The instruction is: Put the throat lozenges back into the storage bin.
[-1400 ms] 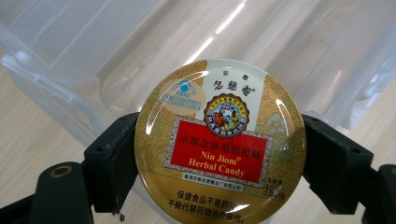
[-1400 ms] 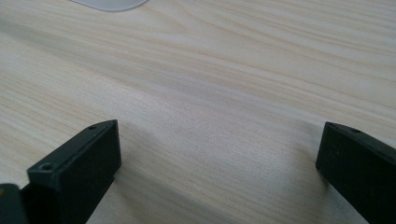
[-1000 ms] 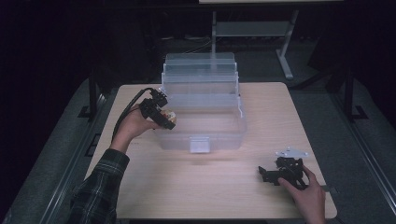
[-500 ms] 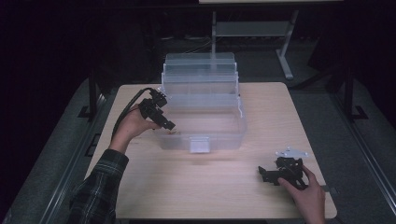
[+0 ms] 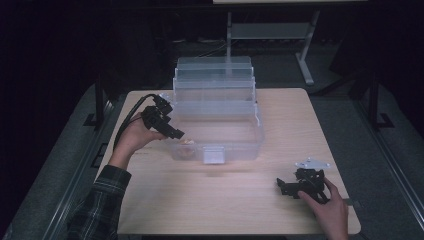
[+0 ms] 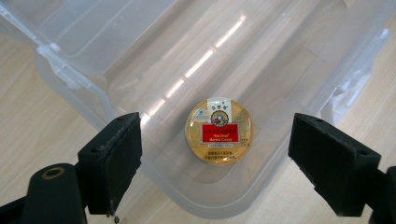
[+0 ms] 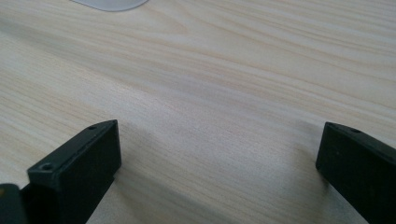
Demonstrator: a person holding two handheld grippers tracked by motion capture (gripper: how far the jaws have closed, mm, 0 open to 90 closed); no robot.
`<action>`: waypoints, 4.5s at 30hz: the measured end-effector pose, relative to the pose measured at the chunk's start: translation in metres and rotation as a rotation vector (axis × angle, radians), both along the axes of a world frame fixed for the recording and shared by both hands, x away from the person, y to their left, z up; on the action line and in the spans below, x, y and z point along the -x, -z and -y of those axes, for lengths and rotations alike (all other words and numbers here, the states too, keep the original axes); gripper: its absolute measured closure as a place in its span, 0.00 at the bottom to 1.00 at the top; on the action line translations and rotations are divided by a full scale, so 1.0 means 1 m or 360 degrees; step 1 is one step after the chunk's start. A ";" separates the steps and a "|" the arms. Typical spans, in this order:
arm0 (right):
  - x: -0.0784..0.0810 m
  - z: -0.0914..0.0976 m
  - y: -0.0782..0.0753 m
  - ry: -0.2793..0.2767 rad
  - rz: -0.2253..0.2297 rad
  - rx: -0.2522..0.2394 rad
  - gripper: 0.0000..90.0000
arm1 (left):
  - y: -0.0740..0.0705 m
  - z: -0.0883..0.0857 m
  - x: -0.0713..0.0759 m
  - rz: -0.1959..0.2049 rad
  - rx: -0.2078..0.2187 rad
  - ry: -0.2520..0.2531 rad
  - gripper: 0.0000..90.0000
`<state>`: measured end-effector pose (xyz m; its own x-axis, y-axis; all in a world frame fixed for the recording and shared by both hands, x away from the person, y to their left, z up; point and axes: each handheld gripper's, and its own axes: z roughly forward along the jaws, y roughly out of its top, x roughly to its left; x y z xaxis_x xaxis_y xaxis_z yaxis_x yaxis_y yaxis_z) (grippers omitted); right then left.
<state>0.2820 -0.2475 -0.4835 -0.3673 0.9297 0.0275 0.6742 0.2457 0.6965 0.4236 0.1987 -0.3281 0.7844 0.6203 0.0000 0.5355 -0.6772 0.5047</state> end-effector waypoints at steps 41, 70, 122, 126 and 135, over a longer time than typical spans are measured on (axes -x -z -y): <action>0.000 0.000 0.000 -0.0002 -0.0001 0.0001 0.00 | 0.023 -0.044 0.075 0.0220 0.0162 -0.0115 0.13; 0.000 0.000 0.000 -0.0003 0.0001 0.0003 0.00 | 0.070 -0.063 0.129 0.0381 0.0222 -0.0144 0.14; 0.000 0.000 0.000 -0.0002 0.0000 0.0003 0.00 | 0.141 -0.100 0.173 0.0289 0.0229 -0.0318 0.12; 0.000 0.000 0.000 -0.0002 0.0001 0.0003 0.00 | 0.144 -0.104 0.172 0.0289 0.0274 -0.0322 0.12; 0.000 0.000 0.000 0.0000 -0.0004 0.0003 0.00 | 0.146 -0.108 0.174 0.0313 0.0306 -0.0320 0.12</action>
